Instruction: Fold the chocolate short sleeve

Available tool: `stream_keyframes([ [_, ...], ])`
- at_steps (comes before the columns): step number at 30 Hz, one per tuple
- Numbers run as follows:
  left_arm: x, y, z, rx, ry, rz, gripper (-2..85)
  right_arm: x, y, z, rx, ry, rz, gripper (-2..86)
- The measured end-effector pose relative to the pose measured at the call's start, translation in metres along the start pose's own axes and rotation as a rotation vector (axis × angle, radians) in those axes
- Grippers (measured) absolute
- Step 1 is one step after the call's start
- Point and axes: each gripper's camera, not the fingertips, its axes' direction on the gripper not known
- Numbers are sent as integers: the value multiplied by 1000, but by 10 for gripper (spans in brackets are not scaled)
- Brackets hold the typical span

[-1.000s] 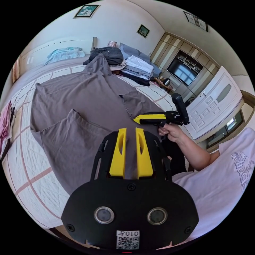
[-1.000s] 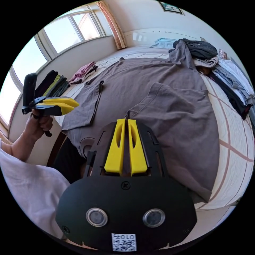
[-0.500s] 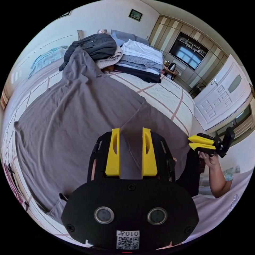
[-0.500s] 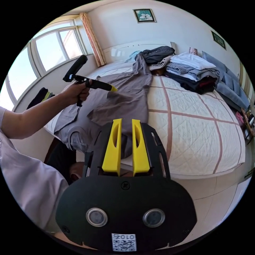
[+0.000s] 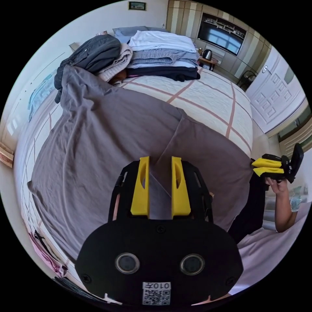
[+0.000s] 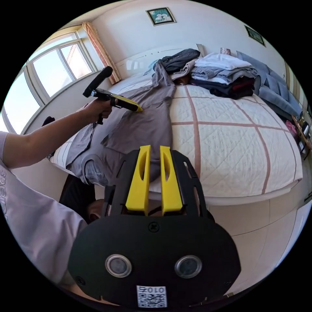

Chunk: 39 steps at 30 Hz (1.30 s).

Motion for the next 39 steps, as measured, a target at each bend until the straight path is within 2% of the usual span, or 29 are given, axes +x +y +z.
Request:
stream_keyframes([
  [1,6,0,2,10,-44,6,108,-3,-2,1,-15,11,-6,66],
  [3,17,0,11,-10,-77,29,106,-8,-9,24,-180,11,-7,67],
  [4,23,2,14,-9,-89,34,105,-9,-9,27,-189,11,-4,66],
  [7,31,14,6,28,-84,-11,103,-16,-11,21,-168,-8,25,62],
  [10,46,54,-35,237,-49,-32,103,-39,-18,5,-191,65,-10,68],
  [12,65,88,-59,296,-66,22,104,-72,-17,-25,-106,162,-107,73],
  [15,112,167,-83,350,-217,140,104,-119,-4,-40,-73,100,-283,80],
  [19,186,283,-62,221,-498,319,105,-177,25,-23,-129,204,-561,96],
  [23,227,360,-39,133,-414,262,116,-224,42,-8,-207,310,-827,118],
  [27,258,392,-23,127,-451,281,131,-253,53,1,-241,434,-1067,132],
  [34,294,413,34,-3,-622,409,149,-275,62,17,-207,583,-1255,122],
  [39,303,413,41,19,-584,355,156,-278,54,15,-153,581,-1256,66],
])
